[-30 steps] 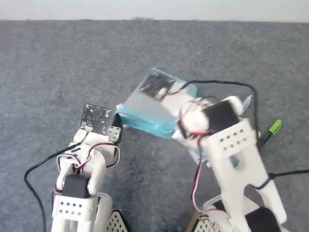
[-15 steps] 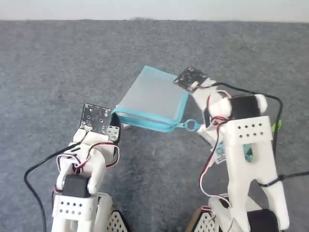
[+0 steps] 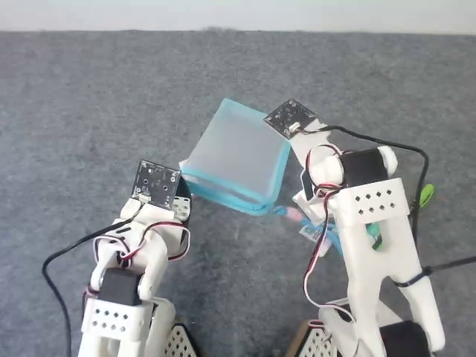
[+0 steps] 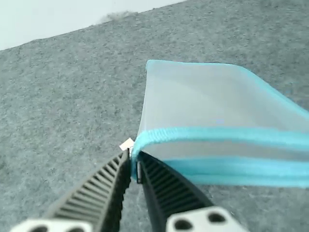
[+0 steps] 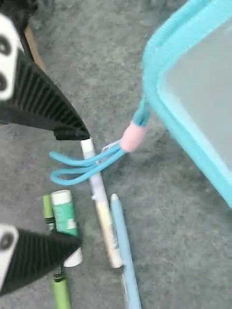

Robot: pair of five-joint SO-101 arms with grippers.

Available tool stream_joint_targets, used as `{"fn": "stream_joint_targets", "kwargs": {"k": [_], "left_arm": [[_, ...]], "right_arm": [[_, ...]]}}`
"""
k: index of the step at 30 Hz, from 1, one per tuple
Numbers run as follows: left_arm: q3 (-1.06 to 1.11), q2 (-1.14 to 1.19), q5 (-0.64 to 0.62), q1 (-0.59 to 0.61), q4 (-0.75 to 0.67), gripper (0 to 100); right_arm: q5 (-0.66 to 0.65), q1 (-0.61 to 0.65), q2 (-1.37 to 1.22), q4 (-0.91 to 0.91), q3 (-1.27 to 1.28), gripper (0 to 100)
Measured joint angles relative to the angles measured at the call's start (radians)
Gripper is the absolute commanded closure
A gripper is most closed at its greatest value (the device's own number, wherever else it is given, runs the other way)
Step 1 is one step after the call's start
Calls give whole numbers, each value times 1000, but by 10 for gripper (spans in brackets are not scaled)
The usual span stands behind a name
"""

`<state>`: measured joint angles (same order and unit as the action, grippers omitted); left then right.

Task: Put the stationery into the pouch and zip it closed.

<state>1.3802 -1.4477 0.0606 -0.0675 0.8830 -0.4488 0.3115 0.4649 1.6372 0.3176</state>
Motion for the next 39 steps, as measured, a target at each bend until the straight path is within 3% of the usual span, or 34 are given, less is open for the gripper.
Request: {"fn": "stream_joint_targets", "kwargs": {"k": [7,16,27,36,39], "left_arm": [[0,0,0,0,0,987],[0,0,0,0,0,987],[0,0,0,-3,0,987],[0,0,0,-3,0,987],[0,0,0,-6,0,987]], "right_arm": [[0,230,0,-60,0,678],[2,411,2,-255,44,679],[37,422,-8,-354,44,680],[37,348,-176,-465,44,681],[41,325,-193,-494,44,734]]}}
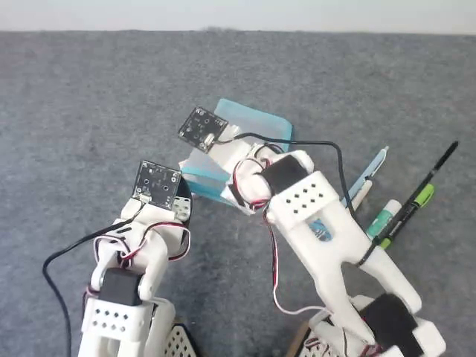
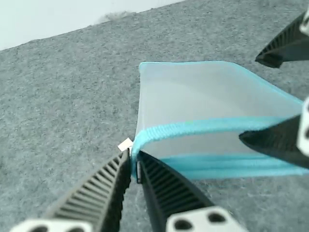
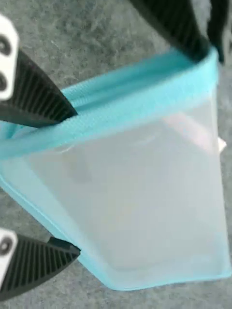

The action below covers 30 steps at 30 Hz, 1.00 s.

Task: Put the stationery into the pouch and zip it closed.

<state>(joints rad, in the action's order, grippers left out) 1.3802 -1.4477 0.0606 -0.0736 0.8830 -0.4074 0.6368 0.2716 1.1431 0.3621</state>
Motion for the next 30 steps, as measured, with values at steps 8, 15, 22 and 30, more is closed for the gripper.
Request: {"fn": "stream_joint_targets", "kwargs": {"k": [8,15,22,30], "left_arm": [[0,0,0,-2,0,987],[0,0,0,3,0,781],[0,0,0,6,0,754],[-2,0,0,5,12,751]], "right_arm": [[3,-21,-18,-29,0,984],[2,-28,-18,-6,0,991],[-77,-43,2,80,-2,991],[-80,-43,133,167,34,991]]}}
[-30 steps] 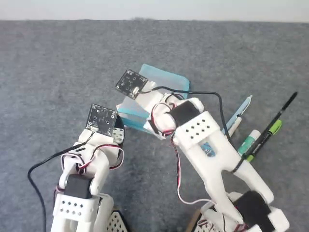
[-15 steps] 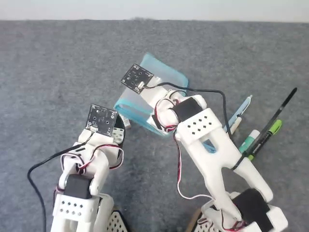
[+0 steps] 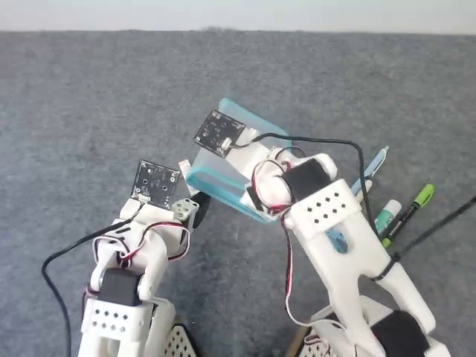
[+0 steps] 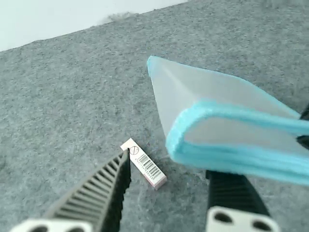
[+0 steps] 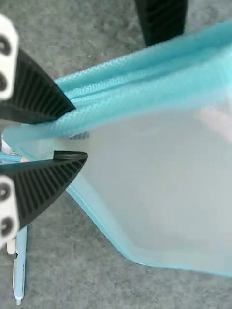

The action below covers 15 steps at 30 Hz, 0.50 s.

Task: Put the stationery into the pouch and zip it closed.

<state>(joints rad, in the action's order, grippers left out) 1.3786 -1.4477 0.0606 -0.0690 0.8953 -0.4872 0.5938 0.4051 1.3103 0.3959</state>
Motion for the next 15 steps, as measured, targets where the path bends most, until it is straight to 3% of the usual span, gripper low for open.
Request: {"fn": "stream_joint_targets", "kwargs": {"k": [5,11,15], "left_arm": [[-21,0,0,21,98,749],[-43,0,0,58,100,650],[-72,0,0,92,109,635]], "right_arm": [[0,5,5,-35,81,991],[0,3,5,-37,81,991],[0,-23,5,-58,81,991]]}}
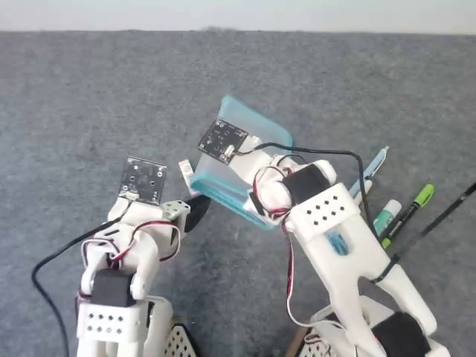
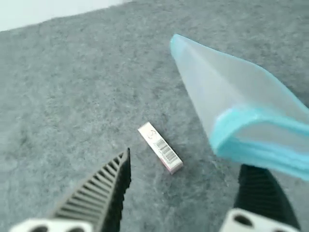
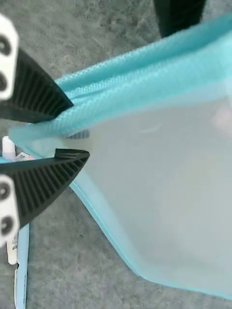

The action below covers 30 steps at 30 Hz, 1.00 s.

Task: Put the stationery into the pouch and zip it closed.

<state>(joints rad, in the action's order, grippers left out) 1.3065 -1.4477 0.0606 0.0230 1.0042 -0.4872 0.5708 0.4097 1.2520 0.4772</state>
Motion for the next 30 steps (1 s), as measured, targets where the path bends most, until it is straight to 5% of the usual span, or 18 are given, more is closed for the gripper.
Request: {"fn": "stream_joint_targets", "kwargs": {"k": [20,30], "left_arm": [[-35,0,0,34,23,635],[-2,-9,0,31,-52,635]], "right_arm": [[0,-52,-221,-15,-91,991],[0,-34,-132,157,-149,991]]}}
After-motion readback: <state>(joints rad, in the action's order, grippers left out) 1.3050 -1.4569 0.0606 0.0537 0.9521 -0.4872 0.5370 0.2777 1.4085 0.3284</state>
